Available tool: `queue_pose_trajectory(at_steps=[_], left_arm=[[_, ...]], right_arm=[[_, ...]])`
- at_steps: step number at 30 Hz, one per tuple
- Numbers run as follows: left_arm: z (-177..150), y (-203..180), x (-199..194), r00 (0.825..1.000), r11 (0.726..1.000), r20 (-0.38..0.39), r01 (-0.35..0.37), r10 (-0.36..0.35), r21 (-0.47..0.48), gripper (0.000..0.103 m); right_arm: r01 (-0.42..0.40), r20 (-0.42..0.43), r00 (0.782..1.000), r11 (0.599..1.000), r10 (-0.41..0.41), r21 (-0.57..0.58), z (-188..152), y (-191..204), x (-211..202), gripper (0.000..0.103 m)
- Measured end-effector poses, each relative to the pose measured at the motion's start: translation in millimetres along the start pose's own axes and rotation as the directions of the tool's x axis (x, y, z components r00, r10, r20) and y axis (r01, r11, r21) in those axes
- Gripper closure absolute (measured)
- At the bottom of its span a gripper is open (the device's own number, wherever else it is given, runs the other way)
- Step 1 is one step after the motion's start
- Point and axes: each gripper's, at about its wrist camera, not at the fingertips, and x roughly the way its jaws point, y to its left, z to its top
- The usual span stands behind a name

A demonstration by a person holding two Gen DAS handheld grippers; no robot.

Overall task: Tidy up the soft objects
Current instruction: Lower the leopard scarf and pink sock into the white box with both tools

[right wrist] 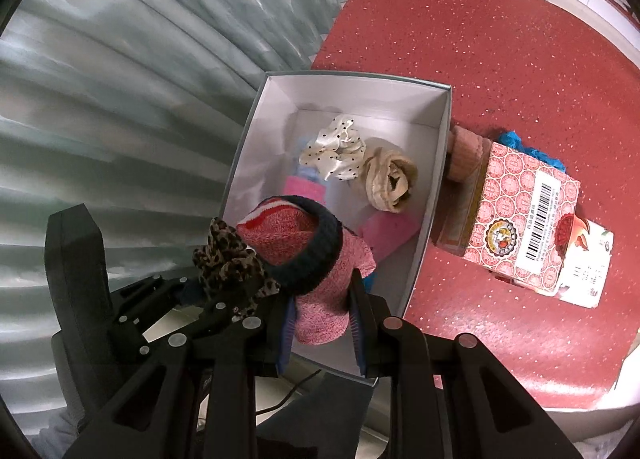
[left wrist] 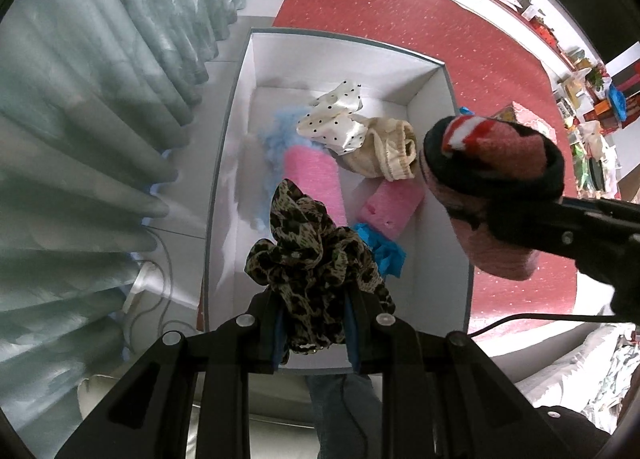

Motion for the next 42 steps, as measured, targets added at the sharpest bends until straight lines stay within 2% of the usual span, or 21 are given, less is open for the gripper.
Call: queue_pose_trajectory(at_steps=[10, 42], left_arm=[[-1, 0, 11, 1.000, 1.000, -0.028, -0.012, 0.013, 0.028, 0.077], [3, 2, 26, 0.997, 0.999, -0.078, -0.023, 0.026, 0.037, 0.076]], right_arm=[[0.044, -0.020, 0.999, 0.998, -0.044, -0.036, 0, 4, 10, 0.078], [0.056, -0.074, 0.995, 0.997, -0.060, -0.053, 9, 8, 29, 0.078]])
